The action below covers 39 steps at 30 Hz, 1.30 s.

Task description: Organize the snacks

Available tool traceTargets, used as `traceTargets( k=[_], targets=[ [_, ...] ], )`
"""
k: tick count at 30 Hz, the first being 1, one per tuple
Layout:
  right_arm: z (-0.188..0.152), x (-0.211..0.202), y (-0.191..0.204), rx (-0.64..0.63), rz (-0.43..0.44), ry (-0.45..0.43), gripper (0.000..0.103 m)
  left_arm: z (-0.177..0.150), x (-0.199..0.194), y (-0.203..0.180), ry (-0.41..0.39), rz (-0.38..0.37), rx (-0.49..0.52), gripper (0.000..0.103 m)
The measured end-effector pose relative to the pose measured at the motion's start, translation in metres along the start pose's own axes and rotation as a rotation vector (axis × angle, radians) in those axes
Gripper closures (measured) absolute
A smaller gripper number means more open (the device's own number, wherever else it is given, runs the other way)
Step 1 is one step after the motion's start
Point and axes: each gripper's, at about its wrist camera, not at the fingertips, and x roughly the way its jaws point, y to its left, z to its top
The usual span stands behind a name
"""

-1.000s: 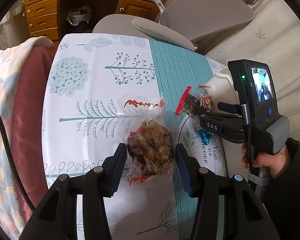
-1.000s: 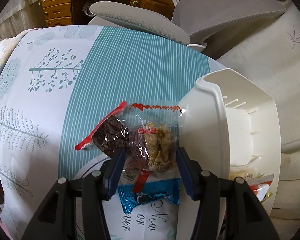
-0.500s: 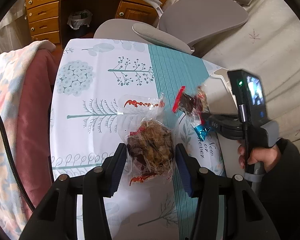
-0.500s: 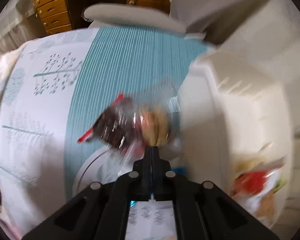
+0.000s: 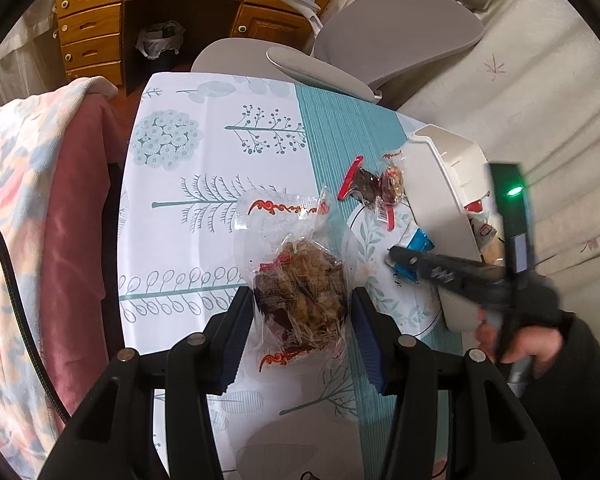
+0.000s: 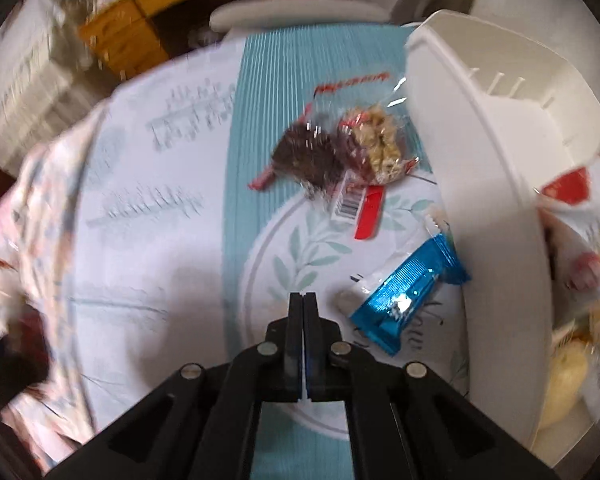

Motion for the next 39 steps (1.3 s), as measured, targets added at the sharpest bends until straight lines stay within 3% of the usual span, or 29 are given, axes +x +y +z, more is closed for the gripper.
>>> traceTargets(
  k=[8,12,15,19,23,26,34,39],
  targets=[
    [0.019,-0.033,-0.019,0.261,0.108,-0.069,0.101,-0.003,0.006,-0.009,-0.009,-0.001,0.038,0.055],
    [0.033,-0.033,-0.033,0.431,0.141,-0.071,0.070,-0.004,0.009,-0.011,-0.012,-0.016,0.056,0.055],
    [0.043,-0.032,-0.040,0.514,0.158,-0.082,0.064,-0.004,0.010,-0.010,-0.007,-0.019,0.064,0.055],
    [0.056,-0.020,-0.049,0.658,0.195,-0.083,0.035,-0.004,0.011,-0.009,-0.002,-0.022,0.078,0.055],
    [0.063,-0.007,-0.049,0.726,0.146,-0.083,0.034,-0.003,0.013,-0.008,-0.004,-0.026,0.083,0.055],
    [0.067,0.005,-0.050,0.784,0.127,-0.061,0.021,-0.002,0.016,-0.006,0.002,-0.032,0.073,0.055],
    [0.075,0.025,-0.058,0.890,0.060,-0.118,0.021,-0.005,0.020,-0.001,0.024,-0.047,0.068,0.055],
    [0.084,0.039,-0.057,0.869,0.015,-0.121,0.021,-0.006,0.023,0.004,0.033,-0.051,0.062,0.055]
  ],
)
